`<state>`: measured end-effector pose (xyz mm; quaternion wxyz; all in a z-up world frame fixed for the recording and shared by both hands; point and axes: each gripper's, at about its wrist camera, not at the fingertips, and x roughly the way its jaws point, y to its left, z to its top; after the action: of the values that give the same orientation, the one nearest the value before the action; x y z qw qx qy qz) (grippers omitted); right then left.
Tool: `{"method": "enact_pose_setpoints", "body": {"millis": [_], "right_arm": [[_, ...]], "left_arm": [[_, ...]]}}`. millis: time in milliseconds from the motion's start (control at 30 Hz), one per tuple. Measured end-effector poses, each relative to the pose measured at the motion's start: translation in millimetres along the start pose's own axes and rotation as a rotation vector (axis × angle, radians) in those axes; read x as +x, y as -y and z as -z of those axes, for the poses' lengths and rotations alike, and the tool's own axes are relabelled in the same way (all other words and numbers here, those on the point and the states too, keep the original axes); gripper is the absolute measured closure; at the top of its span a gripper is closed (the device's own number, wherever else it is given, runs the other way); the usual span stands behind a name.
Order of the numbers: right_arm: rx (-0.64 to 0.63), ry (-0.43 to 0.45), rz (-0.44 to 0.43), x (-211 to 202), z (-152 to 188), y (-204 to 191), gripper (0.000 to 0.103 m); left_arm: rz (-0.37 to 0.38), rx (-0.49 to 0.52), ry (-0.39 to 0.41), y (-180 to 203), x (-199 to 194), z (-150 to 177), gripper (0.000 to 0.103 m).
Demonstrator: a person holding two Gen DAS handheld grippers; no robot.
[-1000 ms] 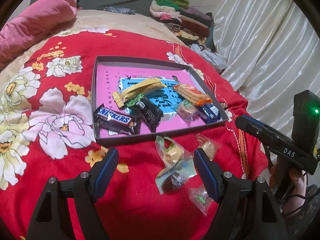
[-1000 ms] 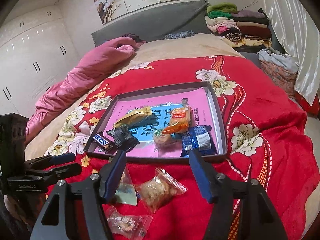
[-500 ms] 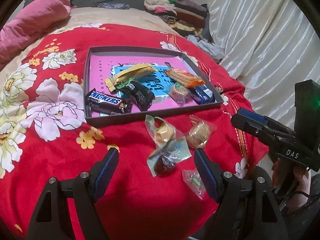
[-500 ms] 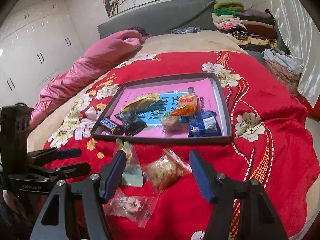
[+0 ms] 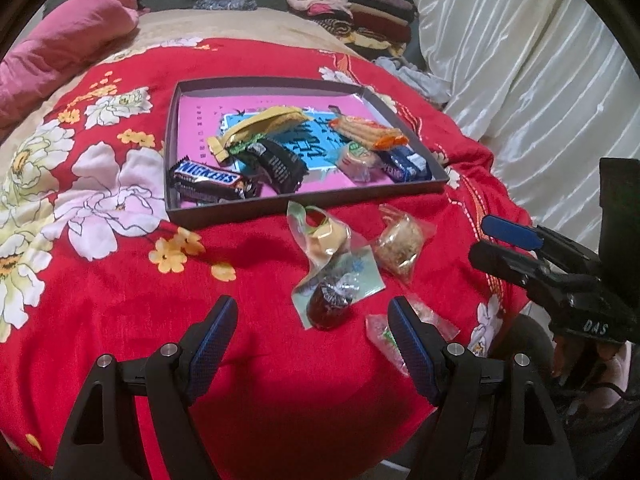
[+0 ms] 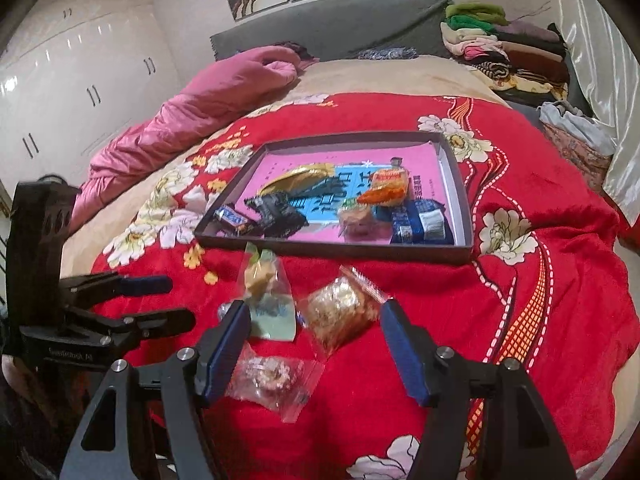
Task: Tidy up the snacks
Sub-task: 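Withdraw both open tools from the tray toward the bagged snacks on the bed, then grasp the dark wrapped cake with the left tool while the right tool grasps the clear candy bag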
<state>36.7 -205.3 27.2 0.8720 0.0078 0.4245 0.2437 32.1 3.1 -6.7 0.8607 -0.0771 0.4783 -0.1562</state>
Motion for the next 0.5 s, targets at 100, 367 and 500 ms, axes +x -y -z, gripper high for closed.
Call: {"method": "enact_pose_setpoints", "body": {"millis": [100,367,500], "right_arm": [[-0.020,-0.027,-0.014,1,9,-4,0.034],[0.005,-0.090,-0.049,10,25,-10,0.034],[0.015,-0.107,-0.052,13,29,-15,0.034]], "left_arm": [[-0.004,0.003,-0.014,1,3,3,0.024],[-0.008,0.002,-0.032,0,10,6,0.024],[-0.003,0.004,-0.028,1,11,6,0.024]]}}
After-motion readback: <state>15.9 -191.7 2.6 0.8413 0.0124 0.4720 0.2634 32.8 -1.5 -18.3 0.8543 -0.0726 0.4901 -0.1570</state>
